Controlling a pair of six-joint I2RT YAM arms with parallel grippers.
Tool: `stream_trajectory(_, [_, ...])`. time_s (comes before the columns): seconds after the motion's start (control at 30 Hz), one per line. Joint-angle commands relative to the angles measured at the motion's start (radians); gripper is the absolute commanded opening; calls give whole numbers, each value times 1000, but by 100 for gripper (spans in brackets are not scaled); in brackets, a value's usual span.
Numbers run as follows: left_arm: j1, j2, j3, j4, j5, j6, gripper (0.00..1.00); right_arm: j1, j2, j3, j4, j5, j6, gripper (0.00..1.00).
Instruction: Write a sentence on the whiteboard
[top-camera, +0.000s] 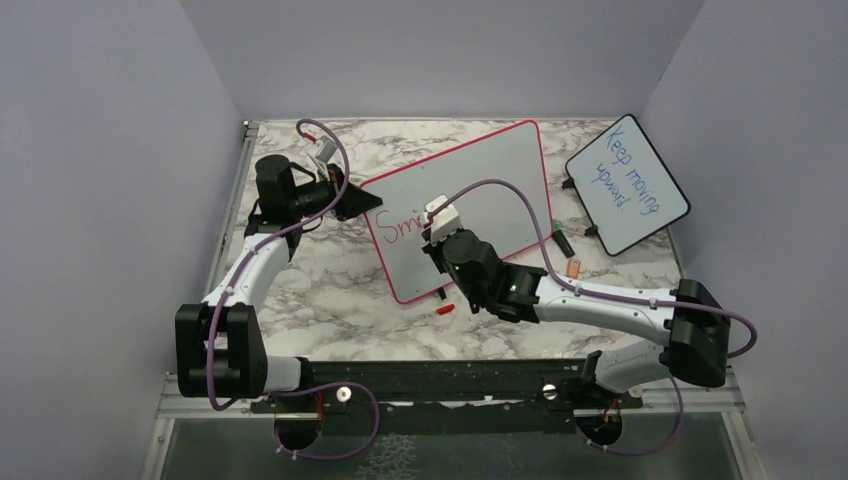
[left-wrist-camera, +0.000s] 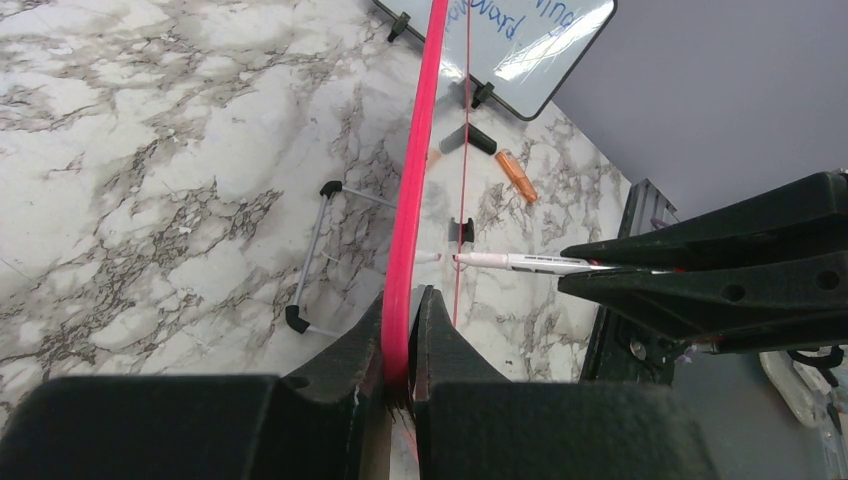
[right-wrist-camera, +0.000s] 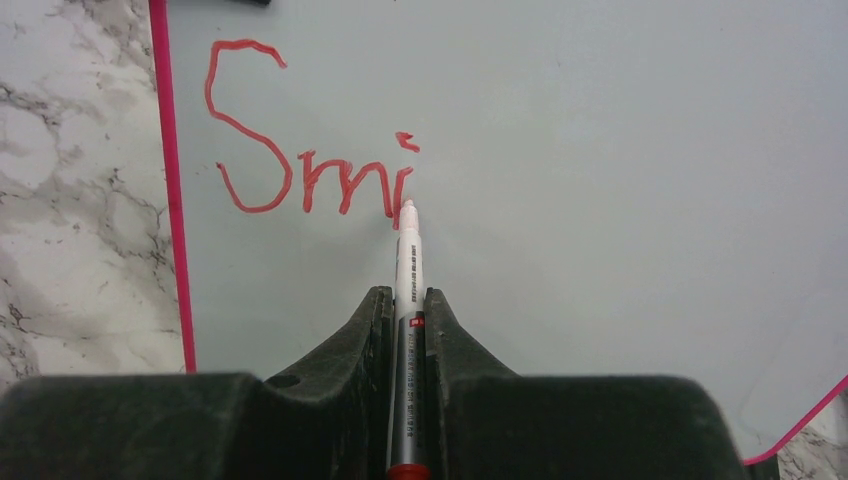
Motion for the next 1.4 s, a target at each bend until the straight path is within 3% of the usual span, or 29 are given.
stream_trajectory(0.0, [-19, 22, -16, -70, -82, 112, 0, -7, -28, 16, 107, 32, -78, 1])
stream_trajectory(0.77, [-19, 25, -14, -70, -80, 112, 0, -50, 48, 88, 192, -9, -156, 1])
stream_trajectory(1.37, [-20, 26, -14, -70, -80, 113, 0, -58, 61, 75, 41, -30, -87, 1])
